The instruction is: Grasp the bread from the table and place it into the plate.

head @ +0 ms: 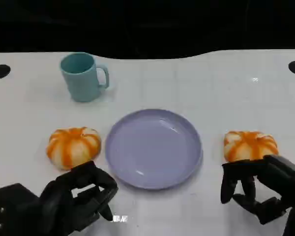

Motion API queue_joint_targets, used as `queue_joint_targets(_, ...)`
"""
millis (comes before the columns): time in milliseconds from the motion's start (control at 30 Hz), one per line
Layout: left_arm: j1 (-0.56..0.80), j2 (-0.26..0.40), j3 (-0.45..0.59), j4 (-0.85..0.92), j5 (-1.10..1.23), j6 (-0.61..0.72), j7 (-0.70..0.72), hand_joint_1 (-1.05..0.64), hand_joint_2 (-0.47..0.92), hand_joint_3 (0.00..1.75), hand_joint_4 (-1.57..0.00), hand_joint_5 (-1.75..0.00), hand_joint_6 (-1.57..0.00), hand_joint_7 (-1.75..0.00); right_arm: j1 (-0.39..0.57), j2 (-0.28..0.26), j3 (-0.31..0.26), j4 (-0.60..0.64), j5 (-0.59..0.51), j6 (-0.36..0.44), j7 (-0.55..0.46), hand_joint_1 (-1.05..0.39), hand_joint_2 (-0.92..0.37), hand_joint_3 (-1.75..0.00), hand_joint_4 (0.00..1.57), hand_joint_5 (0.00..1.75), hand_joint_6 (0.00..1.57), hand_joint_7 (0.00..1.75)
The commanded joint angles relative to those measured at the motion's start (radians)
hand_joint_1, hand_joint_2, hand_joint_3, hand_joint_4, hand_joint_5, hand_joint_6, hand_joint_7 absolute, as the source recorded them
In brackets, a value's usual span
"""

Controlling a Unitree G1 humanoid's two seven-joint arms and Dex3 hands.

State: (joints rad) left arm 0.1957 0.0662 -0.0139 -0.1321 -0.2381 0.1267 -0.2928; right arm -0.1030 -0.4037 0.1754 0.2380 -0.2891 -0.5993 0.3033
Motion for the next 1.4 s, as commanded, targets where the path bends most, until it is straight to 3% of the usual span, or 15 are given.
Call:
queue_joint_targets(33,0.000,0.012,0.005,-0.009,-0.004,-0.007,-0.009,-0.50,0.92,0.28,-0.73,-1.75,-0.74,-1.36,-0.005,-0.014,-0.001,0.001,0.008,-0.012,0.002,-0.06,-0.42,-1.16,0.75,1.70,0.78,1.19)
queue_joint_targets(967,-0.003,0.013,0.002,-0.007,0.000,-0.015,-0.008,-0.51,0.92,0.30,-0.72,-1.75,-0.73,-1.38,-0.012,-0.013,-0.004,0.010,0.013,-0.019,0.003,-0.07,-0.43,-1.15,0.74,1.70,0.78,1.18)
queue_joint_targets(1167,-0.004,0.012,0.003,-0.006,0.000,-0.013,-0.005,-0.50,0.92,0.30,-0.72,-1.75,-0.74,-1.37,-0.016,-0.009,-0.018,0.009,0.023,-0.031,-0.014,-0.06,-0.45,-1.12,0.72,1.72,0.79,1.10)
queue_joint_targets(1267,-0.006,0.012,0.003,-0.001,-0.002,-0.019,-0.011,-0.50,0.92,0.30,-0.72,-1.75,-0.73,-1.37,-0.018,-0.005,-0.033,0.002,0.046,-0.025,-0.016,-0.04,-0.49,-1.03,0.72,1.65,0.80,0.99)
queue_joint_targets(1400,-0.005,0.012,0.003,-0.002,-0.002,-0.018,-0.009,-0.51,0.92,0.30,-0.72,-1.75,-0.73,-1.38,-0.017,-0.007,-0.050,-0.017,0.064,-0.011,-0.020,-0.07,-0.61,-0.76,0.70,1.36,0.81,0.79)
